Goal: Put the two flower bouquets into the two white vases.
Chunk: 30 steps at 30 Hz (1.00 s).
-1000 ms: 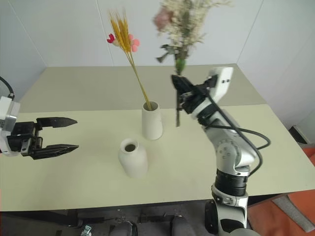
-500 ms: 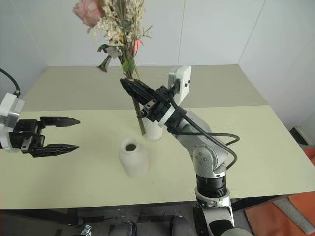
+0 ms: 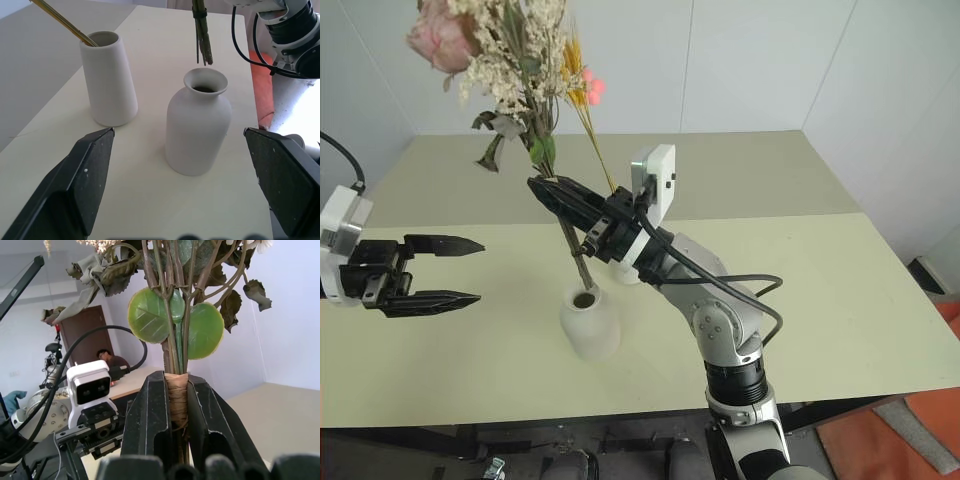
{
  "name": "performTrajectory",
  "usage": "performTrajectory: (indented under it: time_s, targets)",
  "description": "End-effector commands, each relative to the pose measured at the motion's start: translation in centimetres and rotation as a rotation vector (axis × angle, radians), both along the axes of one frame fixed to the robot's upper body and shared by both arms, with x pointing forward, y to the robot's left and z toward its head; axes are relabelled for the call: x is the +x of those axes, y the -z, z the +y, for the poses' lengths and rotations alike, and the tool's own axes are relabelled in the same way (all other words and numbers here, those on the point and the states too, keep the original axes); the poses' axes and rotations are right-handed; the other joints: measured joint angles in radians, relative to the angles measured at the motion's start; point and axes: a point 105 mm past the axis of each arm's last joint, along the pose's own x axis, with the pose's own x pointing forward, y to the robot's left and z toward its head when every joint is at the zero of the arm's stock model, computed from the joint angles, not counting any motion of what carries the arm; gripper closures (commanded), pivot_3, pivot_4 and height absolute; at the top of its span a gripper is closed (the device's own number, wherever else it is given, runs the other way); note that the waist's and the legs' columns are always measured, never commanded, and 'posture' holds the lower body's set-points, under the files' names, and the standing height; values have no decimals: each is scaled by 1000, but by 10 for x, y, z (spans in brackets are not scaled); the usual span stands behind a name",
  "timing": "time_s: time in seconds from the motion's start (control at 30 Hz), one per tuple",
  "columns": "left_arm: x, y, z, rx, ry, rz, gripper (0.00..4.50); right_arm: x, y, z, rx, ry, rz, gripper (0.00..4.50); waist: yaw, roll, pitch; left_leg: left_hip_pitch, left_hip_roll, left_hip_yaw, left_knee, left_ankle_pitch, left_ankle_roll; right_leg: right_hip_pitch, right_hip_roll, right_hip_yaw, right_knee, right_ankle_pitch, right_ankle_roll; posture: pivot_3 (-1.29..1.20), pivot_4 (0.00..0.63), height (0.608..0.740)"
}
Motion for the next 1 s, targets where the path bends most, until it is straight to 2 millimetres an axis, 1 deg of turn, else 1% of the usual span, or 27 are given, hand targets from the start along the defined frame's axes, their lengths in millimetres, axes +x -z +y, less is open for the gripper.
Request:
performTrajectory:
  time_s: [0.03,0.13,0.37,0.43,0.47,0.5,0.63,0.77,0.8,1.0]
  targets:
    - [-6,-9,2,19,-2,-28,0,-5,1,2,24,-31,-17,4275,0,0,0,0,0,0,0,0,0,0,0,0,0,0,0,0,150,740]
    - [-8,-9,3,20,-15,-30,0,-2,12,5,-5,-31,-3,4275,0,0,0,0,0,0,0,0,0,0,0,0,0,0,0,0,150,740]
    - [-10,-8,4,21,-30,-31,0,-1,26,9,-37,-59,9,4275,0,0,0,0,0,0,0,0,0,0,0,0,0,0,0,0,150,740]
    - [-10,-7,4,23,-29,-29,0,-3,29,9,-38,-73,9,3554,0,0,0,0,0,0,0,0,0,0,0,0,0,0,0,0,150,740]
    - [-10,-7,4,25,-28,-28,0,-3,31,8,-41,-76,7,3326,0,0,0,0,0,0,0,0,0,0,0,0,0,0,0,0,150,740]
    - [-10,-7,4,26,-26,-28,0,-4,33,7,-43,-76,6,2971,0,0,0,0,0,0,0,0,0,0,0,0,0,0,0,0,150,740]
    - [-7,-8,5,29,-23,-30,0,-6,41,-5,-70,-66,-11,1596,4,0,0,0,0,0,0,0,0,0,0,0,0,0,0,0,150,740]
    - [-3,-7,4,29,-17,-31,0,-8,44,-18,-87,-46,-26,189,5,0,0,0,0,0,0,0,0,0,0,0,0,0,0,0,150,740]
    - [-2,-7,4,30,-14,-32,0,-8,44,-21,-93,-36,-29,42,6,0,0,0,0,0,0,0,0,0,0,0,0,0,0,0,150,740]
    - [3,-8,3,32,-1,-42,0,-3,46,-37,-124,9,-42,42,6,0,0,0,0,0,0,0,0,0,0,0,0,0,0,0,150,740]
